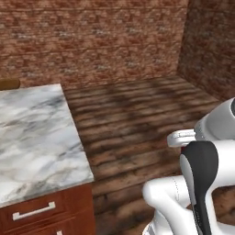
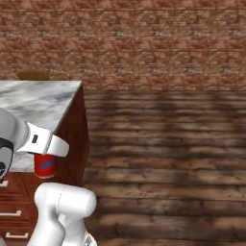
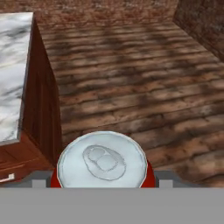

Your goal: Open the fridge, grab two sodas, and place both sodas inside the bowl with ice on the dining counter.

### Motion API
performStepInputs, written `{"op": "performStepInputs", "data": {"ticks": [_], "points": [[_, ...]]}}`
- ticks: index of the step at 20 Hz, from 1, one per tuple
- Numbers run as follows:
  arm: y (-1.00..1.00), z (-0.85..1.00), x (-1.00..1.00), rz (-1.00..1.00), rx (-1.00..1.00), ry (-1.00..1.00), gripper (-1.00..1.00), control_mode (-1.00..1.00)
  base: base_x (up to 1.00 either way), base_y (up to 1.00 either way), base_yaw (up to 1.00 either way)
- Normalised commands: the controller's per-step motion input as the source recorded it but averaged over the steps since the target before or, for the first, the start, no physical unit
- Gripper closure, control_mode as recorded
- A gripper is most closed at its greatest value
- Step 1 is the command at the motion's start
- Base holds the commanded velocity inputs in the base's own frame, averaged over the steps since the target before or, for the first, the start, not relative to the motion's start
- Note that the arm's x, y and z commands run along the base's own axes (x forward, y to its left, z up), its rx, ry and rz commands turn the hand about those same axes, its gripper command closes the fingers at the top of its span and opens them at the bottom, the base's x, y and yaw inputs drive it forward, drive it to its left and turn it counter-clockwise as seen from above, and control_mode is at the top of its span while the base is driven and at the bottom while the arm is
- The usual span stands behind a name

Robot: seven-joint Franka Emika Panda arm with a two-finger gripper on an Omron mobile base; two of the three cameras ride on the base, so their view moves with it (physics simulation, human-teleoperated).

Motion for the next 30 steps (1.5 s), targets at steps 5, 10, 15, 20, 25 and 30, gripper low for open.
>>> {"op": "performStepInputs", "data": {"ticks": [5,10,15,20,25,30], "points": [[0.00,0.00,0.00,0.00,0.00,0.00,1.00,1.00,0.97,-0.93,0.13],[0.00,0.00,0.00,0.00,0.00,0.00,1.00,1.00,0.99,-0.80,0.19],[0.00,0.00,0.00,0.00,0.00,0.00,1.00,1.00,0.99,-0.59,0.28],[0.00,0.00,0.00,0.00,0.00,0.00,1.00,1.00,1.00,-0.43,0.36],[0.00,0.00,0.00,0.00,0.00,0.00,1.00,1.00,1.00,-0.20,0.43],[0.00,0.00,0.00,0.00,0.00,0.00,1.00,1.00,1.00,-0.15,0.44]]}}
